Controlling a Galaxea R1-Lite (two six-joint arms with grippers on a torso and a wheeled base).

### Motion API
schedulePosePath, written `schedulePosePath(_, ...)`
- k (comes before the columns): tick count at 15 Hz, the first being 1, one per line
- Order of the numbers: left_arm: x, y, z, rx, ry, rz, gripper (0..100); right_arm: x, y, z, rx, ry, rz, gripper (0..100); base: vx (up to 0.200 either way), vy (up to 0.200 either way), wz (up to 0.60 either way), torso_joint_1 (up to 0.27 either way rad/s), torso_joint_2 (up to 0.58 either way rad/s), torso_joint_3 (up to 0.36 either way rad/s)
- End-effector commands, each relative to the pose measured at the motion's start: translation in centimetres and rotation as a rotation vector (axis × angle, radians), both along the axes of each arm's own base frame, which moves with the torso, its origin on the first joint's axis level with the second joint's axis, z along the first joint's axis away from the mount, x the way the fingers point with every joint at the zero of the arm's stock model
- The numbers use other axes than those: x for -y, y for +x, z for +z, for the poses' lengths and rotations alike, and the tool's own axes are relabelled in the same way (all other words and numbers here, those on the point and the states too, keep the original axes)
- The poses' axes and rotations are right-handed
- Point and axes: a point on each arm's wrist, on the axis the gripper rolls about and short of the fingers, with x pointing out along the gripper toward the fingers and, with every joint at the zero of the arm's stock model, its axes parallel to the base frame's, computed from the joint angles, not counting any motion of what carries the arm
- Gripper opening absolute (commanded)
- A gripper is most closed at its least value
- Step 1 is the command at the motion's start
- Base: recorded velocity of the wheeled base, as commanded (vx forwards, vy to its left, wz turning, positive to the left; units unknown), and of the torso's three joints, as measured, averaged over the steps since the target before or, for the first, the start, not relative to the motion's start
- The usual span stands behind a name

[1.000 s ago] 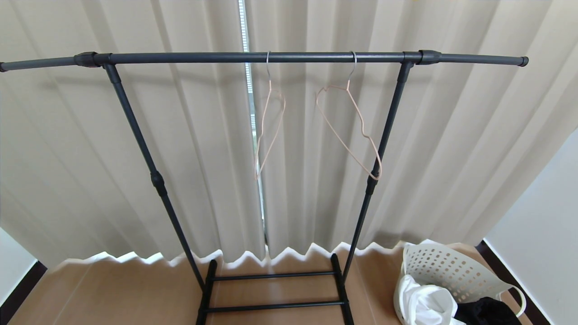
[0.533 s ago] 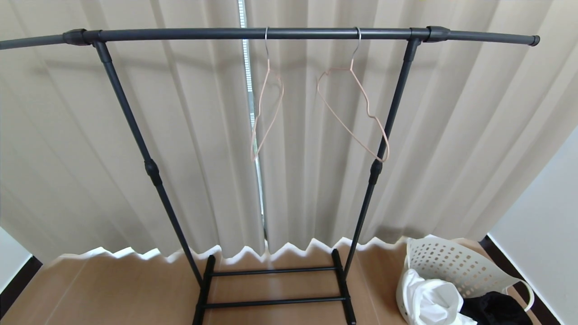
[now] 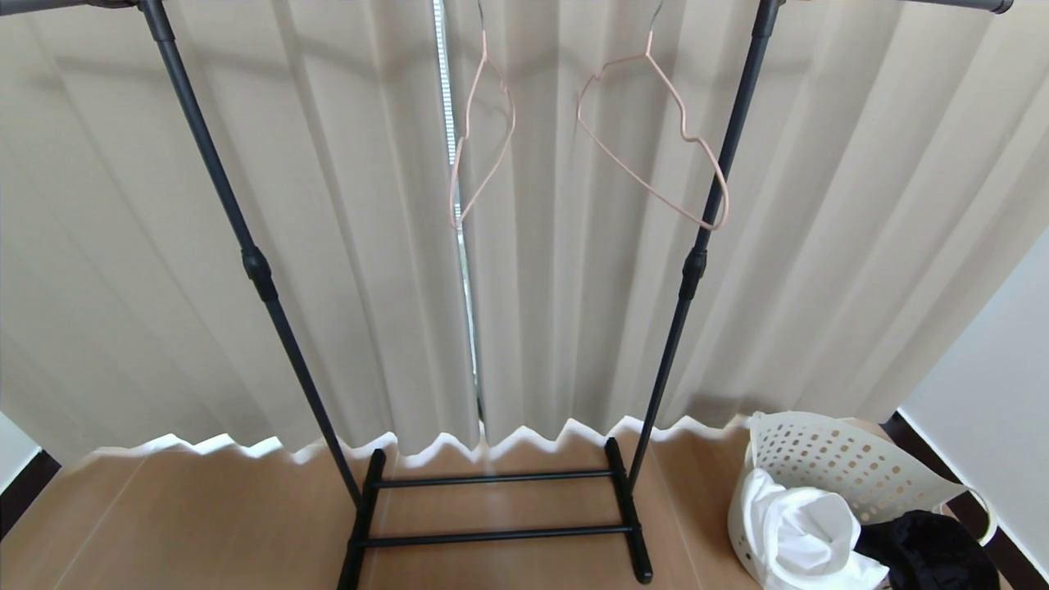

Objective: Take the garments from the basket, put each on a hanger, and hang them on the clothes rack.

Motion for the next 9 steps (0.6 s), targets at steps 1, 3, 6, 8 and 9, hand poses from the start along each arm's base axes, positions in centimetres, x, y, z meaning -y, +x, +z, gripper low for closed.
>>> schedulePosePath(1,0.0,0.0,0.0,0.001,0.0,0.0,100,0.0,0.01,0.01,-0.001,0.0,0.001,100,0.0,0.0,0.0,-0.134,0.47,0.334)
schedulePosePath(3,0.0,0.0,0.0,0.001,0.0,0.0,100,0.0,0.01,0.01,-0.001,0.0,0.002,100,0.0,0.0,0.0,-0.122,0.47,0.344)
schedulePosePath(6,0.0,0.0,0.0,0.001,0.0,0.0,100,0.0,0.01,0.01,-0.001,0.0,0.001,100,0.0,0.0,0.0,-0.095,0.47,0.365)
schedulePosePath(8,0.0,0.0,0.0,0.001,0.0,0.0,100,0.0,0.01,0.01,-0.001,0.0,0.002,100,0.0,0.0,0.0,-0.071,0.39,0.317)
schedulePosePath(9,0.0,0.0,0.02,0.002,0.0,0.0,100,0.0,0.01,0.01,-0.001,0.0,0.002,100,0.0,0.0,0.0,-0.027,0.19,0.168)
